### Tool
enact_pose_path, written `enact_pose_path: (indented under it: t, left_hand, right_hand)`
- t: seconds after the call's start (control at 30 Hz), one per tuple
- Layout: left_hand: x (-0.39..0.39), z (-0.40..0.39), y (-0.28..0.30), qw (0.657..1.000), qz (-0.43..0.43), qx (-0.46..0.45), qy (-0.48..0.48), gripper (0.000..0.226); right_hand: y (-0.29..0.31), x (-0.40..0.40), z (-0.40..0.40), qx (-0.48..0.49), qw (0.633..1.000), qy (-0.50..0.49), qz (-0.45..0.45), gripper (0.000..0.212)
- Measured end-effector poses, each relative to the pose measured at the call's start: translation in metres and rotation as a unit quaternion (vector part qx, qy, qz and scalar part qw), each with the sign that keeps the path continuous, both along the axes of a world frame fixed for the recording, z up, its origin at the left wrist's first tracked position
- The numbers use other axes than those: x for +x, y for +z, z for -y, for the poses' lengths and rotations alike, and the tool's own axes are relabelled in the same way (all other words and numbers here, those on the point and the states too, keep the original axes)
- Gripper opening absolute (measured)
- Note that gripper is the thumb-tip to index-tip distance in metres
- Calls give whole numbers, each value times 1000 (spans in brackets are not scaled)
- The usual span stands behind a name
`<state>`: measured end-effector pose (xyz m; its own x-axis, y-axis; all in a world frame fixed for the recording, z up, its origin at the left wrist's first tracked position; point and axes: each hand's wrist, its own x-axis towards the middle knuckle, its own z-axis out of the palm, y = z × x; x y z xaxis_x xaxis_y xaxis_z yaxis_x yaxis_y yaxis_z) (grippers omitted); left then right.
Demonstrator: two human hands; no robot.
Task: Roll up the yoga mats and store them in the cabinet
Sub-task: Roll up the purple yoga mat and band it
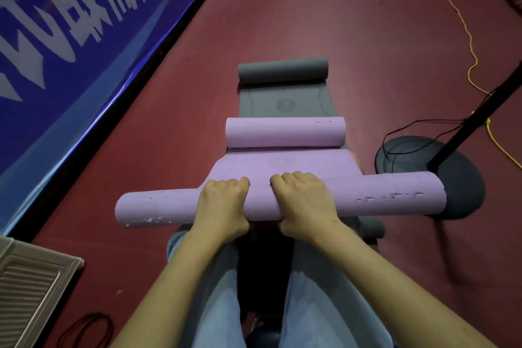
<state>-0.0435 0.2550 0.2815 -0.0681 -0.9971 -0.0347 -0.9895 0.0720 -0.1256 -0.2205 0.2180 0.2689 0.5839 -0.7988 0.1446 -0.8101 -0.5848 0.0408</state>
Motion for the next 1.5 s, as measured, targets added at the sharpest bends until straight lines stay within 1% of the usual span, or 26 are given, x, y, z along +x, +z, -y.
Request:
enact_pose_path:
  t: [0.13, 0.2, 0.3, 0.4, 0.47, 0.53, 0.63, 0.73, 0.83, 0.9, 0.97, 1.03, 1.13, 1.17, 1.2, 1.23, 1.3, 1.33, 1.4, 1.43, 1.5]
  left_hand:
    - [-4, -13, 6, 1000, -10, 3, -18, 37]
    - [-7, -26, 10, 1000, -7, 2, -28, 40]
    - [-13, -46, 19, 999, 4, 9, -32, 41]
    - [-17, -65, 34, 999, 4, 20, -38, 39]
    - [-18, -75, 36, 998, 23, 35, -41, 39]
    - [-22, -82, 36, 996, 39, 61, -52, 39]
    - [-26, -82, 29, 992, 36, 105, -52, 40]
    - [-21, -63, 29, 988, 12, 149, -35, 49]
    - [-15, -48, 33, 980, -26, 197, -33, 58]
    - [-13, -44, 34, 976, -41, 209, -37, 61]
    - [-13, -45, 36, 977, -54, 202, -38, 66]
    - [-14, -50, 36, 984, -58, 161, -44, 75]
    - [-14, -66, 24, 994, -35, 87, -63, 100]
    - [-13, -70, 17, 995, -25, 50, -78, 102]
    - [-13, -71, 13, 995, -12, 24, -92, 95]
    - [-13, -69, 13, 995, -5, 12, -97, 82]
    - [-12, -61, 20, 993, 13, 62, -98, 60]
    - [-11, -57, 25, 992, 16, 92, -88, 55]
    - [-8, -50, 32, 988, 15, 128, -91, 56]
    - [-8, -48, 35, 986, 16, 138, -92, 57]
    - [-12, -47, 35, 984, 17, 150, -95, 57]
  right_hand:
    - [9, -6, -13, -1, 1000, -5, 1, 55]
    - [15, -10, -25, 1, 1000, -7, -15, 58]
    - [28, -16, -46, 26, 999, -9, -47, 58]
    - [45, -18, -65, 78, 995, -16, -56, 58]
    - [50, -23, -76, 103, 992, -12, -64, 57]
    - [50, -28, -85, 140, 988, -2, -71, 55]
    - [44, -29, -82, 180, 981, 8, -73, 55]
    - [44, -26, -61, 234, 968, 4, -85, 61]
    - [52, -22, -37, 314, 945, 13, -85, 65]
    - [54, -19, -27, 361, 928, 19, -94, 65]
    - [55, -17, -22, 388, 916, 20, -97, 63]
    - [55, -17, -20, 393, 914, 22, -93, 61]
    - [55, -16, -23, 397, 912, 27, -97, 61]
    - [55, -14, -24, 394, 913, 29, -99, 61]
    - [57, -13, -26, 383, 918, 30, -100, 61]
    - [56, -13, -29, 365, 925, 27, -100, 61]
    - [56, -15, -42, 308, 948, 10, -86, 61]
    - [51, -16, -51, 263, 962, 8, -71, 60]
    - [34, -18, -70, 127, 990, 34, -51, 61]
    - [26, -19, -76, 64, 997, 32, -36, 63]
    - [19, -18, -78, 31, 999, 25, -21, 65]
